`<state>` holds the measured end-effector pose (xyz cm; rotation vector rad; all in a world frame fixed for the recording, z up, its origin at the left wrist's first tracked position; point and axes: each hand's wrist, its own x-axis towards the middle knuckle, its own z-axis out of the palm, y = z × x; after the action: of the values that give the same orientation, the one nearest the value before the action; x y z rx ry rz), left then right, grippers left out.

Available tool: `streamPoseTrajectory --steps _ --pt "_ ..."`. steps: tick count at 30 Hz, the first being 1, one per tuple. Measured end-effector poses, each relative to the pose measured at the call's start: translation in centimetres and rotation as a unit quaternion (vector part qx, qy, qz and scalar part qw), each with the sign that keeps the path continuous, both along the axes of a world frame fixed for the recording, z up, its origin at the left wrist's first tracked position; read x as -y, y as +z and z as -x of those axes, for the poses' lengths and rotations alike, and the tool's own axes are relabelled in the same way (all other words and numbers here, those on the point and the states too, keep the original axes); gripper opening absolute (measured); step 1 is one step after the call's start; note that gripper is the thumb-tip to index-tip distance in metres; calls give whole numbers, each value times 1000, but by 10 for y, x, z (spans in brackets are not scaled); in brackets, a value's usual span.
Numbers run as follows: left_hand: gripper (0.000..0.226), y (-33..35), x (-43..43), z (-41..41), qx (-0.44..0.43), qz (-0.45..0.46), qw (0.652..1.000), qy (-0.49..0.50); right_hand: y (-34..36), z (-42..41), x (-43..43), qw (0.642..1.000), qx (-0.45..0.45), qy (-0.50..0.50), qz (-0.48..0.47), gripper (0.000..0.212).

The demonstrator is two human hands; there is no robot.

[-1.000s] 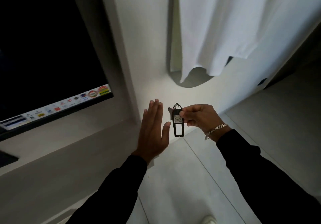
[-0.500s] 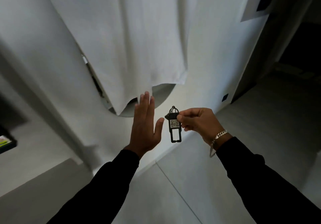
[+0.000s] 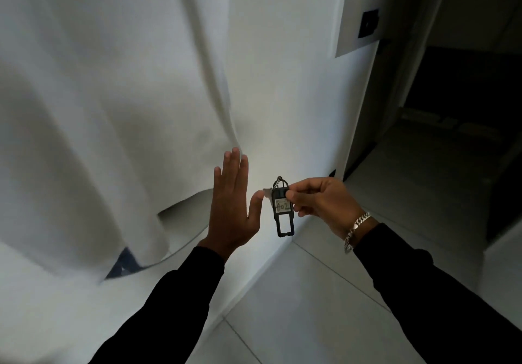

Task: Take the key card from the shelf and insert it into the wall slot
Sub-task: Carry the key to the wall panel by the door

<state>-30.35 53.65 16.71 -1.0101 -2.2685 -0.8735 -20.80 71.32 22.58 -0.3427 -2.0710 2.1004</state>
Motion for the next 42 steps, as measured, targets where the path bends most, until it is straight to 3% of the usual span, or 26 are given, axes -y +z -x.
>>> streamPoseTrajectory --steps 17,27,33,42 --pt "68 -14 -277 107 -6 9 999 -39 -12 83 -263 998 6 -67 -2 4" --pt "69 -13 -430 157 4 28 998 -50 5 140 -425 996 7 -75 -40 19" --pt "69 -23 -513 220 14 2 998 -62 -6 195 -504 996 13 -81 -43 7" --pt "69 -5 -624 306 27 -13 997 -75 1 274 -611 995 10 -101 -23 12"
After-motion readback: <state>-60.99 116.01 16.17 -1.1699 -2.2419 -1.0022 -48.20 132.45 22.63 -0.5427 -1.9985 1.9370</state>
